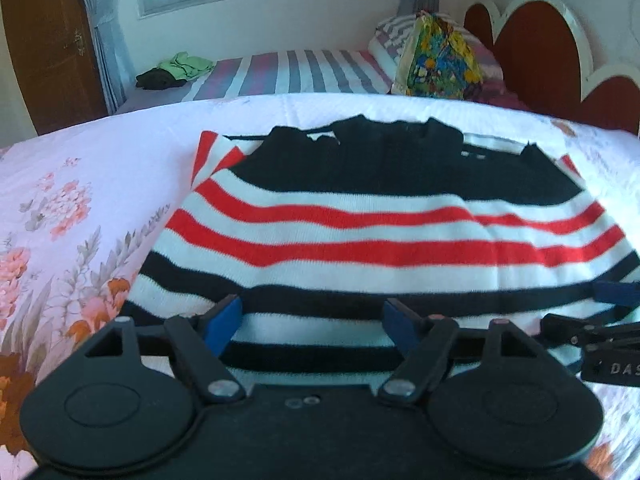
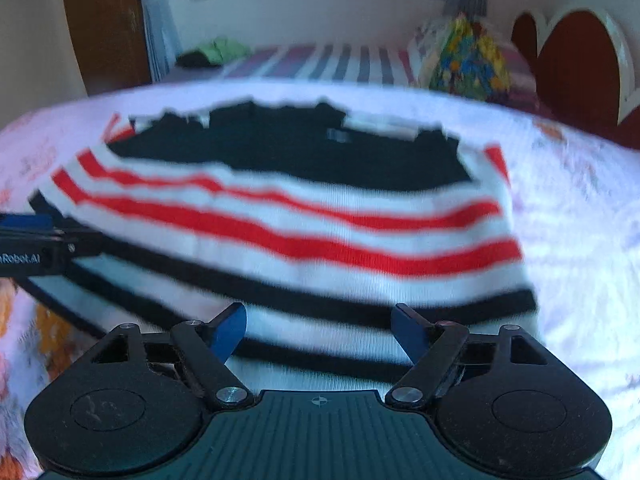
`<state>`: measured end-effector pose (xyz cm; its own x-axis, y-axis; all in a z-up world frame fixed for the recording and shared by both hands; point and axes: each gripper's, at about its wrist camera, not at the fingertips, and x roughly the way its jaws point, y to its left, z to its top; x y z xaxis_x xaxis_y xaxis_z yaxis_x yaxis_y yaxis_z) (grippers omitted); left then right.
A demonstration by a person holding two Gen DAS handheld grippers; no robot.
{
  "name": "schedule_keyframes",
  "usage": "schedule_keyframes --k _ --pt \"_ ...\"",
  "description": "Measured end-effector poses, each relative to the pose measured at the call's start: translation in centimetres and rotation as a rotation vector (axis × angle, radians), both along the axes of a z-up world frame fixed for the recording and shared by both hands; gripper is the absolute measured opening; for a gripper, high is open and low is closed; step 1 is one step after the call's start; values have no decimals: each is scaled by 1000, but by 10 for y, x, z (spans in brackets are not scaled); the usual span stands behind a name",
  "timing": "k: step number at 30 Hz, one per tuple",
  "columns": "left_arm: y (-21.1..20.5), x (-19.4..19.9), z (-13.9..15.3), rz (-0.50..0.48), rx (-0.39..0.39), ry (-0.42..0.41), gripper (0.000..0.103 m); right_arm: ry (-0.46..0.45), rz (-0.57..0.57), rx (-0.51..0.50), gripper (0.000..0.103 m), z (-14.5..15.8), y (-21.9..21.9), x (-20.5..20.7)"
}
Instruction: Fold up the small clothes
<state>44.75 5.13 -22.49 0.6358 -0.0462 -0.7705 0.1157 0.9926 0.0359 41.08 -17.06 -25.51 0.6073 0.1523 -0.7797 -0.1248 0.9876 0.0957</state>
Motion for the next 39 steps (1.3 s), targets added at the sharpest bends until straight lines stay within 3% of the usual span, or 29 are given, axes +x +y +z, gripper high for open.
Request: schedule_keyframes --k 4,7,12,21,28,31,39 --pt "5 -5 7 27 -36 29 79 -33 -1 40 79 14 -2 -8" --pt "12 -10 12 70 -63 41 89 -43 7 58 79 21 -1 -9" --pt "21 -16 21 108 -98 43 90 -56 13 68 79 29 3 -7" --pt "51 -32 26 220 -227 49 91 -75 37 79 79 34 11 -2" --pt "70 -41 4 317 -364 76 93 -71 75 54 79 24 19 0" --pt "75 -37 -9 349 -466 83 92 -41 68 54 79 12 19 4" --pt "90 -17 -30 472 -687 -29 90 -58 54 80 79 12 12 9"
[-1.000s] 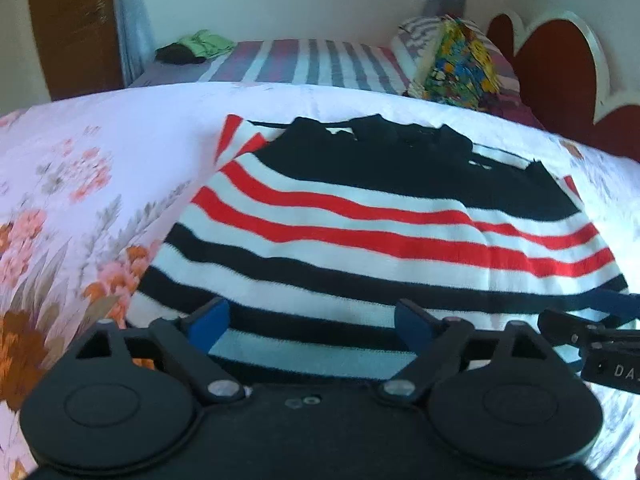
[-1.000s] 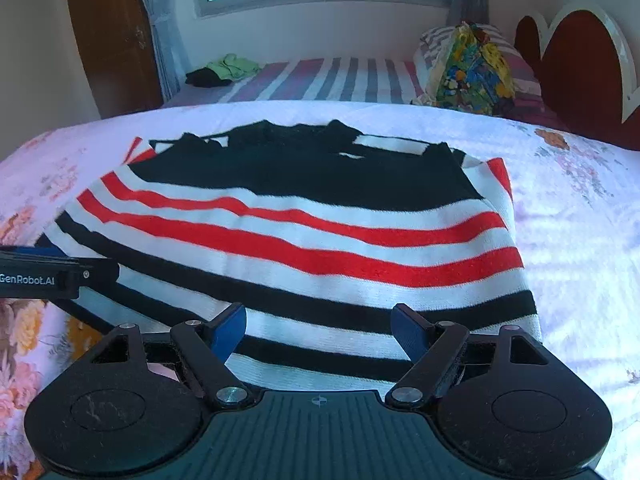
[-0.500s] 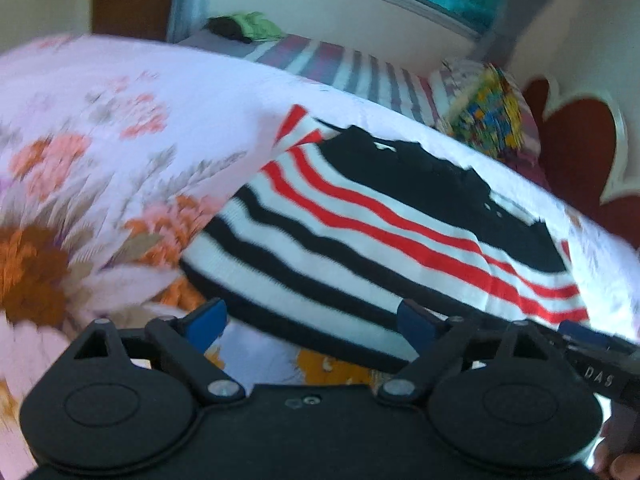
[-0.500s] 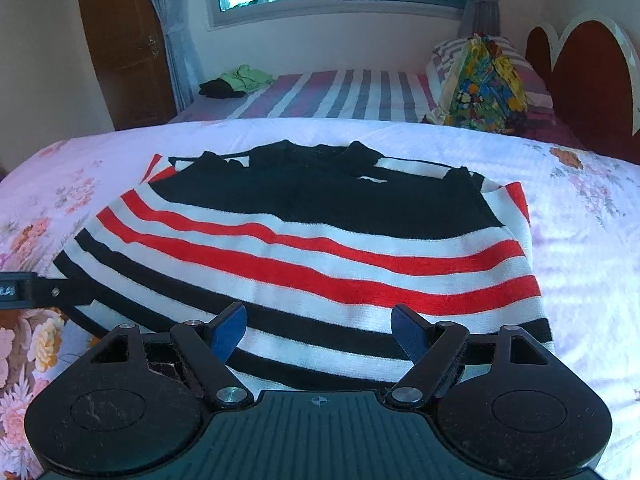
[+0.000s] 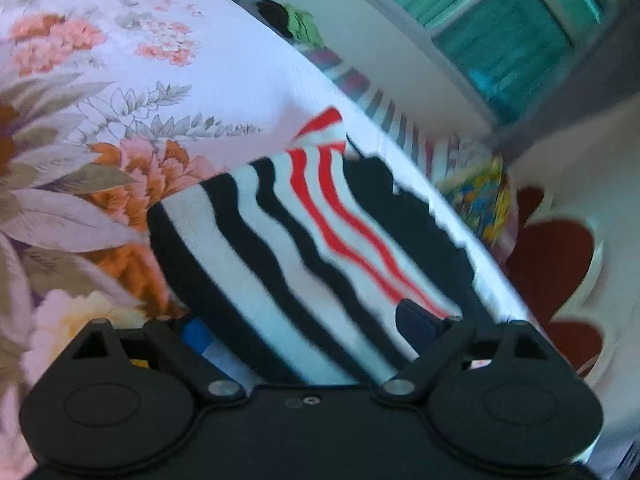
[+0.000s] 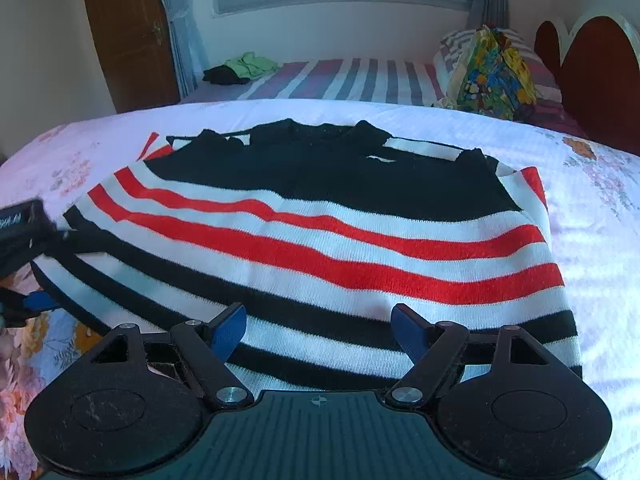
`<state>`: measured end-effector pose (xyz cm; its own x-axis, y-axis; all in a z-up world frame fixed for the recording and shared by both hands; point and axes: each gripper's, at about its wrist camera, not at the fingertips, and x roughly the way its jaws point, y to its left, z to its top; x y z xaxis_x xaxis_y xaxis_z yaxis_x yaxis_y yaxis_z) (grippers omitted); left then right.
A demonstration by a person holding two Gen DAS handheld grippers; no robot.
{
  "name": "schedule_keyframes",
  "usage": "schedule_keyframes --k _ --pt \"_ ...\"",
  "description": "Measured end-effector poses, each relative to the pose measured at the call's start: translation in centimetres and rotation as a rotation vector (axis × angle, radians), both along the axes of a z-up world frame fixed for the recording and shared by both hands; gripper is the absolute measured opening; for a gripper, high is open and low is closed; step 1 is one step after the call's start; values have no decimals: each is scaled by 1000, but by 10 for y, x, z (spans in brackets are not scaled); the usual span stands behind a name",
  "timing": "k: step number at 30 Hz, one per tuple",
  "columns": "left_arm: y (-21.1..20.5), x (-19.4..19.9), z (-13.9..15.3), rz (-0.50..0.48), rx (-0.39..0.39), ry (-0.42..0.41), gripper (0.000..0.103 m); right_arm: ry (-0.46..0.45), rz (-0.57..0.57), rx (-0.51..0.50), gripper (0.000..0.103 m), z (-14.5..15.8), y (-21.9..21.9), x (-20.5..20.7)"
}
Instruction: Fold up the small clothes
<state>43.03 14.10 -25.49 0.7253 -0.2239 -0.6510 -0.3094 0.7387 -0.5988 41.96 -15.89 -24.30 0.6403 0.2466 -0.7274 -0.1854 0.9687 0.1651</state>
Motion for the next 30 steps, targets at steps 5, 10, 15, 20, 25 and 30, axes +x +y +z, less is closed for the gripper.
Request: schedule_keyframes --k 5,10,15,20,25,30 --pt "0 15 -7 62 -36 -64 83 -63 -38 17 79 13 -5 8" --pt "7 19 -14 104 -58 -81 53 -78 -49 -2 79 15 2 28" --pt "16 18 -19 105 -71 -79 34 -94 -78 -99 79 2 13 38" --pt "15 16 -9 86 -62 -99 27 -92 -39 -124 80 -24 19 34" --pt "1 13 20 -1 26 -203 25 -94 -35 -125 80 -27 17 34" --pt "-31 13 52 -128 87 -308 25 -95 -37 -107 80 -23 15 31"
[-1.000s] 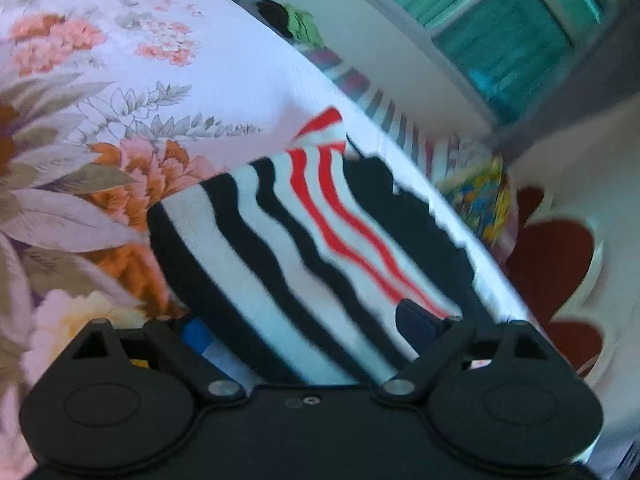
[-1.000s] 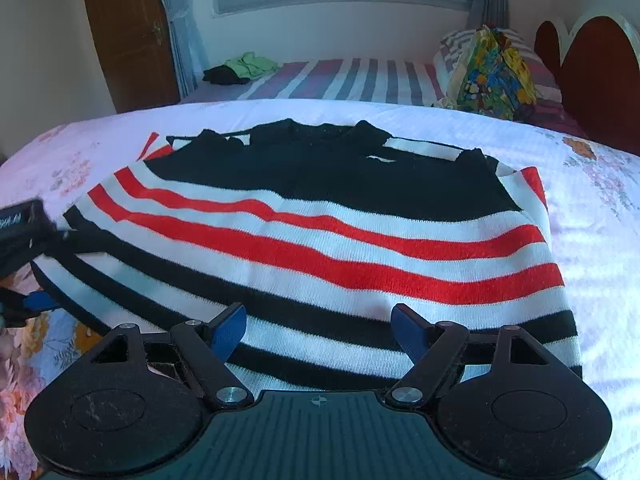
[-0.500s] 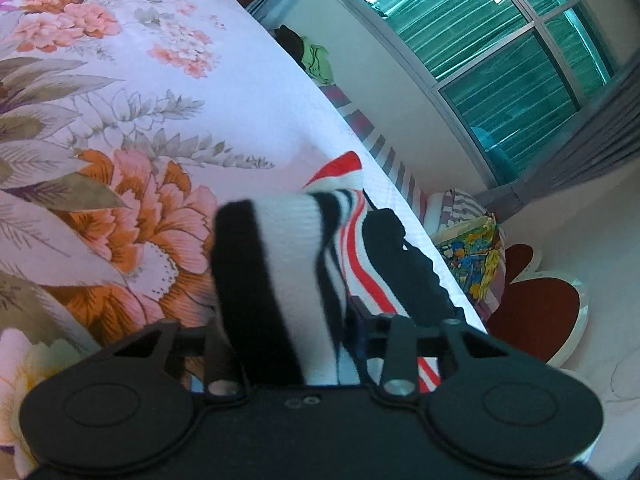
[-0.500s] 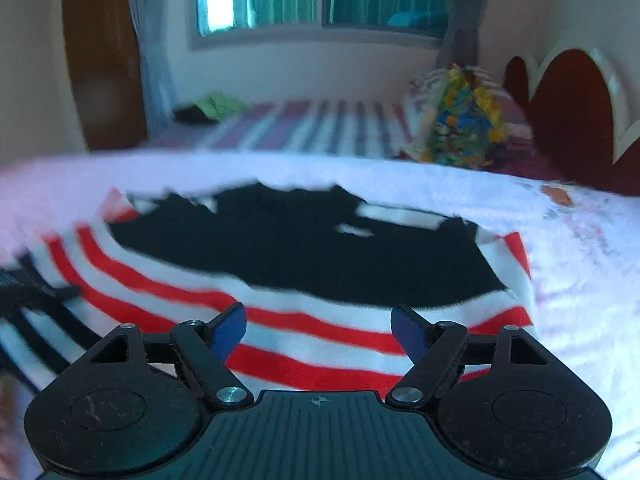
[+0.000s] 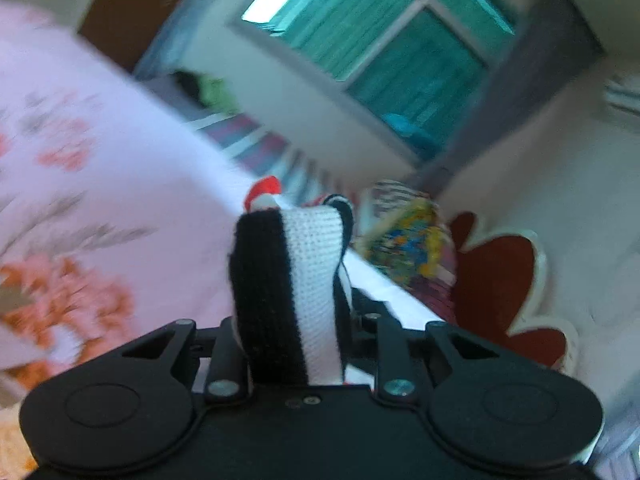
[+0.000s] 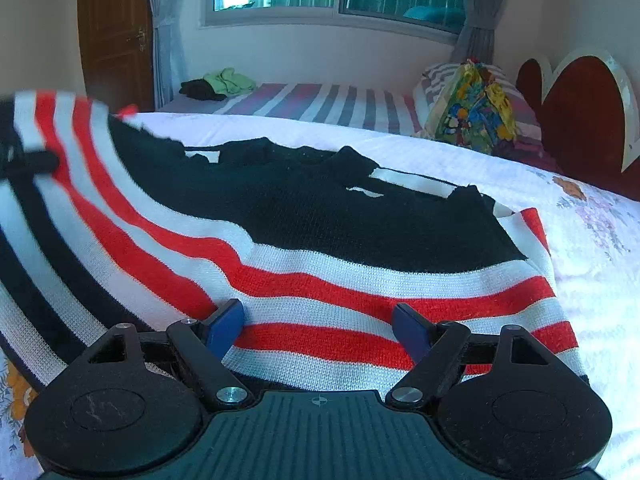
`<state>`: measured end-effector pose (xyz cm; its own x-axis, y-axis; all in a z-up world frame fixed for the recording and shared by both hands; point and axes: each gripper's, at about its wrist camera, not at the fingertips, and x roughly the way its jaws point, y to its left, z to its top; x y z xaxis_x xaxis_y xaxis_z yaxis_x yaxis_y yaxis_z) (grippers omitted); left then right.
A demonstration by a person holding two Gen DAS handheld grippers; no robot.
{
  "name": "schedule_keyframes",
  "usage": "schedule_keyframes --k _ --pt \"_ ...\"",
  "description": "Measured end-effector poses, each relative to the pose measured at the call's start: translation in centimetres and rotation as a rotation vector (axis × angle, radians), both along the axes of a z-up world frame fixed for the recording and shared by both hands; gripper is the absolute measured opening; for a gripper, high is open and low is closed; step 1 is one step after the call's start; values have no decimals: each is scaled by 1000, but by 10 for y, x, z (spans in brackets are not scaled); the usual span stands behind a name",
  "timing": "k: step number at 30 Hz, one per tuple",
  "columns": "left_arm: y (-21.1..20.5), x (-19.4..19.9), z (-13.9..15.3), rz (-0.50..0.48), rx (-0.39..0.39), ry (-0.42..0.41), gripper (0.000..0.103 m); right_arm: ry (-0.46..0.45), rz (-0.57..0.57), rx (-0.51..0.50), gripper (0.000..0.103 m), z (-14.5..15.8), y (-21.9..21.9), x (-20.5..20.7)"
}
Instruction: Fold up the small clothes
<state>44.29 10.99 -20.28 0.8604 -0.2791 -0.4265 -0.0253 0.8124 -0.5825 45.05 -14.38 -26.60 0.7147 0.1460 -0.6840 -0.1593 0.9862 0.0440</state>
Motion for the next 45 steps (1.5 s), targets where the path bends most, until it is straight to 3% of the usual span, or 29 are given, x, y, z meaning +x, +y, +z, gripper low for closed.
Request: schedule_keyframes --k 7,13,16,18,21,23,28,32,36,40,45 --pt "-86 8 19 -258 76 -71 25 -21 -56 42 80 18 -38 -19" --pt "-157 11 -11 -448 129 35 25 13 -137 47 80 21 -90 -50" --pt "-175 3 -18 -470 221 49 30 22 -149 33 80 20 -106 -67" --pt "-179 0 -13 -492 245 51 45 35 -160 49 80 20 -117 -75" --pt "-182 -8 0 -526 243 55 70 43 -187 62 80 23 -130 -88" --pt "-180 -15 10 -539 239 44 72 43 -207 66 80 26 -139 -93" --pt "-174 -24 28 -575 116 63 71 30 -255 75 80 44 -159 -108" --pt "-167 -33 44 -553 158 9 72 12 -294 105 80 60 -173 -116" --pt "-140 -23 48 -412 226 5 73 -6 -295 203 80 77 -181 -104" --pt "-118 -2 38 -284 309 43 72 -17 -198 287 80 91 -160 -89" --pt "-117 13 11 -264 390 98 70 86 -123 380 80 76 -137 -58"
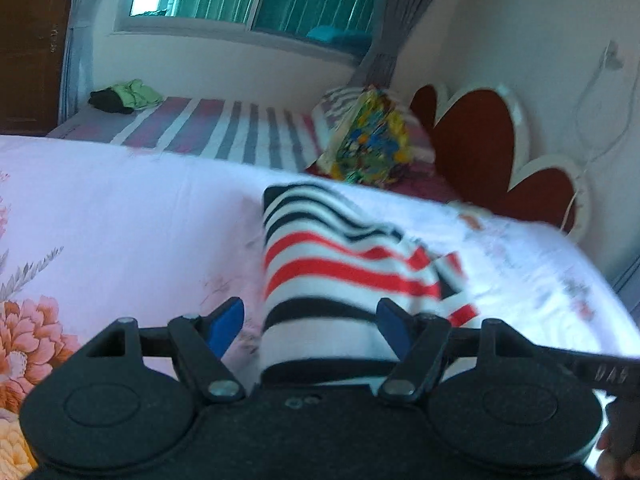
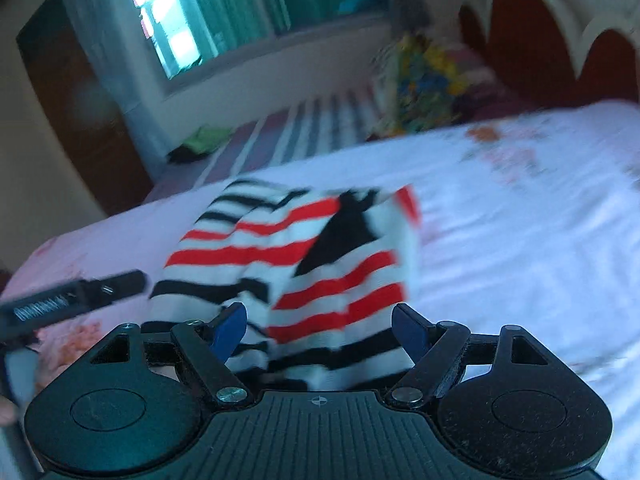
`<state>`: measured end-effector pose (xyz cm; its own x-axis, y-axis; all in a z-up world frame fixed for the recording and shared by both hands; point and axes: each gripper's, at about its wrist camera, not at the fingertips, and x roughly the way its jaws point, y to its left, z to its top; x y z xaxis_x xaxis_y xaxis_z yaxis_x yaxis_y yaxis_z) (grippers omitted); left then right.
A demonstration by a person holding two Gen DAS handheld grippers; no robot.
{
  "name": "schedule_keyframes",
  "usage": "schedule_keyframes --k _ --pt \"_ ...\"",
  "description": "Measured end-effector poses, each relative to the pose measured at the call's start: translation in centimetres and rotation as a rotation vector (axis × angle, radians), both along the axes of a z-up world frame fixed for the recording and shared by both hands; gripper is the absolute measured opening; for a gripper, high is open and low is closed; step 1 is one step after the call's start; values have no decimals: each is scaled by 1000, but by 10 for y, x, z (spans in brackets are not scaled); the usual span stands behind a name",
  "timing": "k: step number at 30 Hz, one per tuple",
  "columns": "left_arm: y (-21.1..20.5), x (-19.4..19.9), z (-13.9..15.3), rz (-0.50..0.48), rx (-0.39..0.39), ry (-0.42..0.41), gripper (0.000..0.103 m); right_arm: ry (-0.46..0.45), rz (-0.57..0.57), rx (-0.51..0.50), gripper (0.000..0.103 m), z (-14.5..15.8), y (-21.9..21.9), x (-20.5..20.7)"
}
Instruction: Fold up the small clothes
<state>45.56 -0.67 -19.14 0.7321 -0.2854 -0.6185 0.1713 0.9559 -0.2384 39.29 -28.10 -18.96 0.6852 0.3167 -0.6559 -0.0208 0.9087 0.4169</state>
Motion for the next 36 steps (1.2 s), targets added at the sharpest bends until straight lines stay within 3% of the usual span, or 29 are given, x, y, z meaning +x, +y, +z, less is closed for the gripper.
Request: schedule_keyframes --k 4,6,9,11,12,13,19,25,29,33,36 --pt "-10 2 -25 -52 4 66 66 103 -6 170 80 -20 -5 21" --pt "-10 -3 -28 -40 8 49 67 164 7 189 80 -31 -1 32" --pt "-8 -5 -32 -34 -12 61 68 170 23 191 80 -37 7 39" --pt "-8 -7 -32 -46 -3 54 68 150 43 170 79 -36 17 41" --pt "-6 -9 -32 -53 -3 51 69 140 45 155 73 -36 20 42" --pt "-5 -8 -32 -57 -5 51 69 130 59 141 37 -38 25 42" --pt "9 -9 -24 -30 -38 20 67 14 71 52 27 -24 34 29" --pt "1 -5 -9 -58 -53 -18 67 -129 15 -53 22 5 9 16" --pt "-18 -3 -14 -94 -66 5 67 -99 4 -102 22 0 -13 6" --pt "-34 0 -35 -120 -44 78 72 -7 -42 -118 22 -38 -22 4" --pt "-35 -3 -37 -122 -29 68 72 -16 -69 -114 22 -36 -25 -2"
